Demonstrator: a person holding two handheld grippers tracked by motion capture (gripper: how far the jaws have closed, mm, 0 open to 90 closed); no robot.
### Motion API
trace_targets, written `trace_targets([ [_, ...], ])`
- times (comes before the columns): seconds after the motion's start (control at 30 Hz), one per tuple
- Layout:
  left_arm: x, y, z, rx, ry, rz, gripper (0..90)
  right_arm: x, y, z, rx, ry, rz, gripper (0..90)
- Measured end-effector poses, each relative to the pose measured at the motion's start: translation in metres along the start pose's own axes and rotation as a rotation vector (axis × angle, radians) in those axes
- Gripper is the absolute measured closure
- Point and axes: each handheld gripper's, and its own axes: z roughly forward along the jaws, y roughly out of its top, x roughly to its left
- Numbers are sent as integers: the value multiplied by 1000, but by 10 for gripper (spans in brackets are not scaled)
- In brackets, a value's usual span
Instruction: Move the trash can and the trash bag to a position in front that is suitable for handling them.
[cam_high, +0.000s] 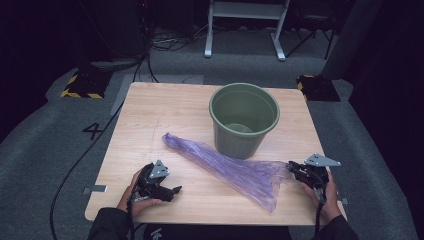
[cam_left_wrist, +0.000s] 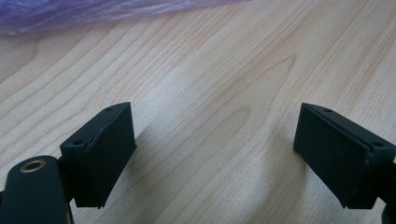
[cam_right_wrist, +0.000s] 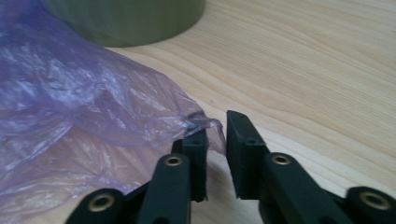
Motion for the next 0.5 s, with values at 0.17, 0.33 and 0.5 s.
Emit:
trace_targets([
  [0.17, 0, 0, 0, 0, -1, 1, 122, -4, -1, 3, 34, -3, 24, 537],
  [0.33, 0, 0, 0, 0, -1, 1, 122, -3, 9, -18, -36, 0, 54, 351],
  [0.5, 0, 0, 0, 0, -1, 1, 122, 7, 22, -41, -122, 19, 30, 312],
])
